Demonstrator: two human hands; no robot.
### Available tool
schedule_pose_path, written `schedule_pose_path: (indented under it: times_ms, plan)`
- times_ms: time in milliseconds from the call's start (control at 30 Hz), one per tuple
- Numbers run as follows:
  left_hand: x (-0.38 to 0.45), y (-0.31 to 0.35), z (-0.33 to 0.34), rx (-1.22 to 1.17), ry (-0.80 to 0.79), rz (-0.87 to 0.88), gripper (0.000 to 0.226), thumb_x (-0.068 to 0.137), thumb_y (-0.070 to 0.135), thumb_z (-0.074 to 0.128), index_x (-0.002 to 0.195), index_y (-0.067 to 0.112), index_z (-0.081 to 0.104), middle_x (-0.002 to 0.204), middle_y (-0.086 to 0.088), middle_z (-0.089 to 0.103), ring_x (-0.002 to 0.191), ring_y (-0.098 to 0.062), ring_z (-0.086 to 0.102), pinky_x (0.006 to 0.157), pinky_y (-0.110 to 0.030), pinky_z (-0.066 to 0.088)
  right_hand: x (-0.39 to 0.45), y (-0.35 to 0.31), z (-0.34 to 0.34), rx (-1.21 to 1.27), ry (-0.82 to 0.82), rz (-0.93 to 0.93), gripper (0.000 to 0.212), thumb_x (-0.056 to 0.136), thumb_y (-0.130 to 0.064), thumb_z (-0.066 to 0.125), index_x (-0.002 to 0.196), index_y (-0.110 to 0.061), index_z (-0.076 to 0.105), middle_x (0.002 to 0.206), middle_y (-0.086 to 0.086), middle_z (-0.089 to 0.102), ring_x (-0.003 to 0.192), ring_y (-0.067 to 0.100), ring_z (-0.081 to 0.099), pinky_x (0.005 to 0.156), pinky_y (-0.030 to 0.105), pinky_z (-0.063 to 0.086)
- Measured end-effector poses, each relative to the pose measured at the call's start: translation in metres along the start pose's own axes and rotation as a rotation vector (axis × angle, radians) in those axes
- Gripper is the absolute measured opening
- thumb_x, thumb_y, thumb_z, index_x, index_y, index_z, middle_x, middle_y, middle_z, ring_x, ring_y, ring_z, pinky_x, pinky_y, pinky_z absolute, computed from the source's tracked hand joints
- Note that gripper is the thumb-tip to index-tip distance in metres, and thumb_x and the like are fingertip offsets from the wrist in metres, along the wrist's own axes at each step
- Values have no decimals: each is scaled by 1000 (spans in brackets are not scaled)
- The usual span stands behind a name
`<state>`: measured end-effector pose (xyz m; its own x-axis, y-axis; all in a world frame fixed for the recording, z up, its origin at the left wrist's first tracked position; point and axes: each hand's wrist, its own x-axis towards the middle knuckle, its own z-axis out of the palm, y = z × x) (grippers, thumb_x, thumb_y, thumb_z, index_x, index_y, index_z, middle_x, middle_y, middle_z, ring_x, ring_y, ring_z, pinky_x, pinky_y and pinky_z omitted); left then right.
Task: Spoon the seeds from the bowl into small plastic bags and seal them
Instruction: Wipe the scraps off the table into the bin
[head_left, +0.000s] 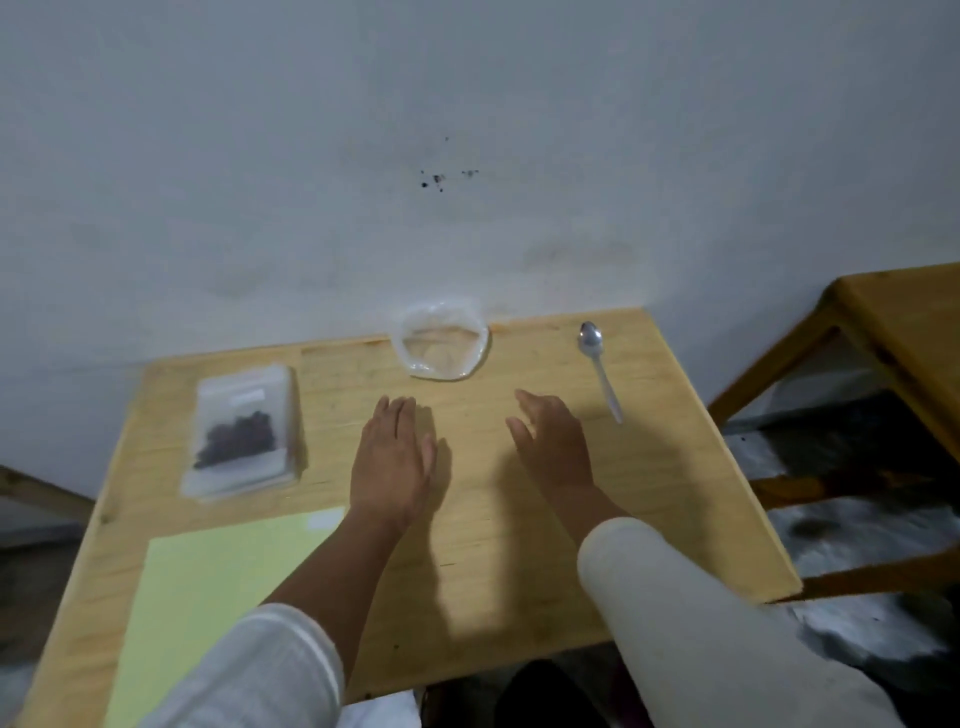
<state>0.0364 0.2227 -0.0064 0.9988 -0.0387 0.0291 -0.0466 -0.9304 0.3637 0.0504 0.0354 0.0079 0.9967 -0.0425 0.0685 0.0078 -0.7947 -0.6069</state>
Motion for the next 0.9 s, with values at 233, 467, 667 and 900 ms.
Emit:
schedule_pose_path:
  times_ms: [233,467,667,900]
  plan:
    - [5,-25,26,-73,-32,7,70,87,43,11,139,4,36,145,-16,38,141,-29,23,118,-35,16,40,-13,37,132,-57,131,40,86,-16,62,125,-15,58,104,11,64,90,20,59,81,19,38]
    - [29,-27,51,-70,-27,-46,61,92,35,21,142,2,33,148,-16,34,143,-27,20,116,-32,12,86,-6,60,267,-118,202,44,84,-14,61,127,-24,56,109,1,61,96,13,57,92,23,44]
    - [32,-29,63,-31,-47,-87,58,94,33,24,144,4,29,152,-14,28,144,-24,16,117,-39,15,104,-4,69,237,-181,109,40,84,-8,60,121,-23,61,103,-1,58,88,7,52,76,5,36]
    - [33,-29,63,1,-58,-88,61,93,37,17,147,9,20,156,-8,17,145,-16,3,117,-32,0,111,-3,71,274,-128,149,25,80,-10,67,105,-13,69,97,0,67,82,5,55,69,-8,36]
